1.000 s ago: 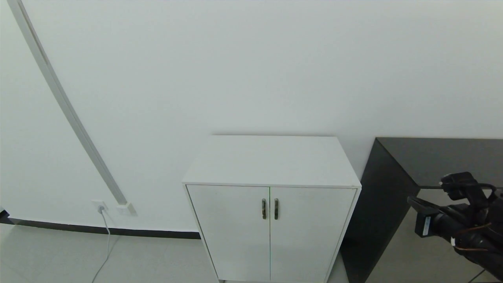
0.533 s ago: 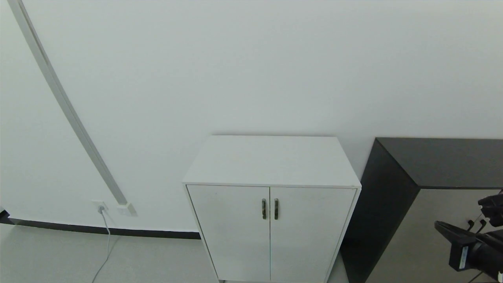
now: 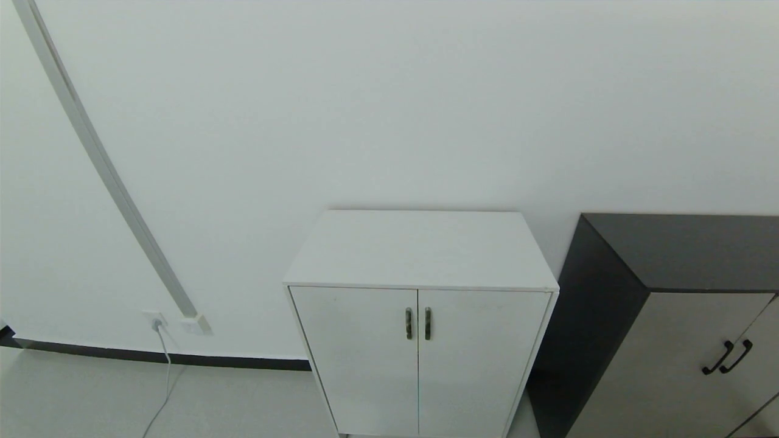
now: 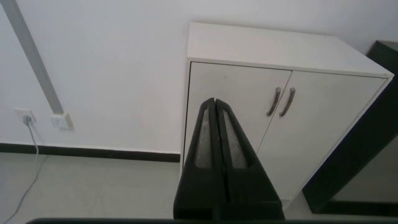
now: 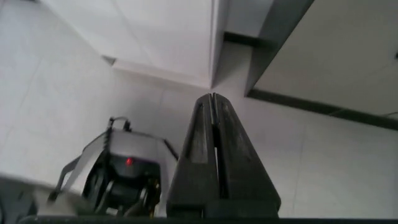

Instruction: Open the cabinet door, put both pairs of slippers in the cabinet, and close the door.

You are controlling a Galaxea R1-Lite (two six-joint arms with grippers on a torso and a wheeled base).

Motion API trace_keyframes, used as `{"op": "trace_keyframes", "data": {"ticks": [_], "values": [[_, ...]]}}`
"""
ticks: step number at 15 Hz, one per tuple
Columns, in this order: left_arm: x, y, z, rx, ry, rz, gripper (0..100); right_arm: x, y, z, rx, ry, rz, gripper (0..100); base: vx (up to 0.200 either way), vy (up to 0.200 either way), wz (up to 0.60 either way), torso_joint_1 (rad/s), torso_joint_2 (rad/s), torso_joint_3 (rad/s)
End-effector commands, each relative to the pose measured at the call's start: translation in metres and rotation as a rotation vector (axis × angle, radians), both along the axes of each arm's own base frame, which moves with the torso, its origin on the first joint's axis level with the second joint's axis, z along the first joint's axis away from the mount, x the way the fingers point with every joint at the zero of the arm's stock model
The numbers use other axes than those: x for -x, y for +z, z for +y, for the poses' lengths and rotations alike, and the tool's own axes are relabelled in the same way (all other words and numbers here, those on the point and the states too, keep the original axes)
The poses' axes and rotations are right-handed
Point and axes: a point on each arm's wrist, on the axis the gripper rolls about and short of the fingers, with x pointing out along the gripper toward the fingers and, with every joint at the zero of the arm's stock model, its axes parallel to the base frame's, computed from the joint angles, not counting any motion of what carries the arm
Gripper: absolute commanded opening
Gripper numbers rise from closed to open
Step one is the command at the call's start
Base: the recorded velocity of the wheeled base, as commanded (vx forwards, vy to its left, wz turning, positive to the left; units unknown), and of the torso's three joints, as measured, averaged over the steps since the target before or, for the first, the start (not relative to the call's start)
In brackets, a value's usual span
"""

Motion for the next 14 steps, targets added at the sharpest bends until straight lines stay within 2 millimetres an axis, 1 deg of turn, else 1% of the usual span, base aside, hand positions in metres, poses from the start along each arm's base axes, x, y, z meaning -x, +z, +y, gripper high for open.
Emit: {"op": "trace_keyframes", "data": {"ticks": [1,6,8,10,14], "values": [[0.000,0.000,0.000,0.000,0.000,0.001,0,0.025,-0.001,-0.002,-0.019,0.034,-0.092,0,0.000,0.000,0.00,0.000,0.00,0.000],[0.000,0.000,0.000,0.000,0.000,0.000,0,0.043,-0.011,-0.002,-0.023,0.113,-0.086,0,0.000,0.000,0.00,0.000,0.00,0.000],[0.000,0.000,0.000,0.000,0.000,0.001,0,0.045,-0.010,-0.003,-0.031,0.122,-0.115,0,0.000,0.000,0.00,0.000,0.00,0.000],[0.000,0.000,0.000,0.000,0.000,0.001,0,0.050,-0.010,-0.004,-0.034,0.096,-0.175,0,0.000,0.000,0.00,0.000,0.00,0.000],[0.000,0.000,0.000,0.000,0.000,0.001,0,0.065,-0.010,-0.005,-0.040,-0.031,-0.380,0,0.000,0.000,0.00,0.000,0.00,0.000]]}}
